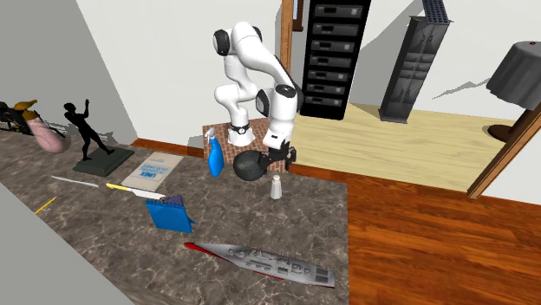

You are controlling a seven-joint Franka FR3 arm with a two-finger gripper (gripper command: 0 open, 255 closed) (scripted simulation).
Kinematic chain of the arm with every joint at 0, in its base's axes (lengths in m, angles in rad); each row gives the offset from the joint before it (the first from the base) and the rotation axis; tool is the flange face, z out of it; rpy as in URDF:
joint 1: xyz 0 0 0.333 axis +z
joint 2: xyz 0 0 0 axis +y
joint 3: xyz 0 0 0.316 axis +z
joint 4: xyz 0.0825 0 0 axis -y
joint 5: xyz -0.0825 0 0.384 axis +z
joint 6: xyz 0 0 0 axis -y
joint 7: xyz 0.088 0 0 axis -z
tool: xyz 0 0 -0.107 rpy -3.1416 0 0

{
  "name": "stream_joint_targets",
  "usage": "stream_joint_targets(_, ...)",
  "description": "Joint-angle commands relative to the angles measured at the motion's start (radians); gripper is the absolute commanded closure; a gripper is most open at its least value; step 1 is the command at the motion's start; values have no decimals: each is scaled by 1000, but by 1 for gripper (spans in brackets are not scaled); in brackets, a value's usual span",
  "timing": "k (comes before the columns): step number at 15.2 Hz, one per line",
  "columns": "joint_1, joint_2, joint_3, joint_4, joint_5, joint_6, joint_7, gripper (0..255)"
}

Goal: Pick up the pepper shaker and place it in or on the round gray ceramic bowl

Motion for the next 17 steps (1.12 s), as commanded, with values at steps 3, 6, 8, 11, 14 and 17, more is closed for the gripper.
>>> stream_joint_targets(3, 5, 71, 0, 38, -16, 26, 4, 0)
stream_joint_targets(6, 4, 89, -2, 22, -21, 61, 7, 0)
stream_joint_targets(8, 3, 102, -4, 12, -24, 84, 9, 0)
stream_joint_targets(11, 3, 106, -4, 9, -25, 91, 9, 0)
stream_joint_targets(14, 3, 106, -4, 9, -25, 91, 9, 0)
stream_joint_targets(17, 3, 106, -4, 9, -25, 91, 9, 255)
